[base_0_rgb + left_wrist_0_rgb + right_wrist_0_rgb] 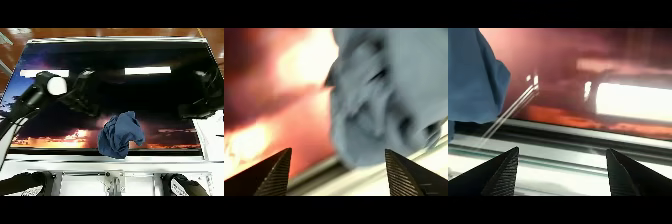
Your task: Fold the shirts.
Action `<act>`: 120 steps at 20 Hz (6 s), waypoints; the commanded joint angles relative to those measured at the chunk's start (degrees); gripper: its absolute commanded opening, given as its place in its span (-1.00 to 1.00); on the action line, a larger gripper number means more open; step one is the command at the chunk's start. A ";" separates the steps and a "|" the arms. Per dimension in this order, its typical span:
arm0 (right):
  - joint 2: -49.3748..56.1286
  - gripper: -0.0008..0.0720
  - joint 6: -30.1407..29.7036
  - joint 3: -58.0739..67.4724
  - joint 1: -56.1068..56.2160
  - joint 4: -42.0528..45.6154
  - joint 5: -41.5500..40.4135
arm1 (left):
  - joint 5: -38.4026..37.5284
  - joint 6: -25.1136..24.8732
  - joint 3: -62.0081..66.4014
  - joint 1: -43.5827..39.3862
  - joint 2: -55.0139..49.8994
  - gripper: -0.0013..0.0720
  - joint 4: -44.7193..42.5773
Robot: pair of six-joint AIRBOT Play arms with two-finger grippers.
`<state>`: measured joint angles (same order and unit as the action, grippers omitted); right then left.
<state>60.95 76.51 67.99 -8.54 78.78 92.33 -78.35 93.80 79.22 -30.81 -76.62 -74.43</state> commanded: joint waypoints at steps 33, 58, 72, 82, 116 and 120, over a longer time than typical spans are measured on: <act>0.20 -0.78 -6.10 -22.91 23.15 -11.02 -31.10 | 28.46 -15.37 -28.72 6.27 4.11 -0.86 30.27; -14.75 -0.78 -2.12 32.13 23.10 0.33 -8.83 | 11.67 -13.38 23.23 15.08 29.83 -0.86 8.33; -2.86 -0.79 12.07 17.55 23.10 -4.33 5.44 | -3.26 -3.87 -4.09 15.08 33.40 -0.86 -1.88; 24.98 -0.78 7.80 8.68 23.08 -3.65 -32.04 | 19.65 0.13 -14.84 22.86 10.93 -0.86 6.69; 12.63 -0.38 15.45 -34.71 19.78 -30.25 -45.88 | 13.27 -15.17 -9.70 23.37 -2.51 -0.86 14.47; 7.65 -0.79 14.73 -31.58 18.38 -27.45 -45.88 | 13.33 -15.13 -9.68 24.70 -2.38 -0.85 14.51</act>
<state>70.87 91.42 34.70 10.02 50.04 48.07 -65.47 78.74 69.47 -6.85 -79.13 -59.94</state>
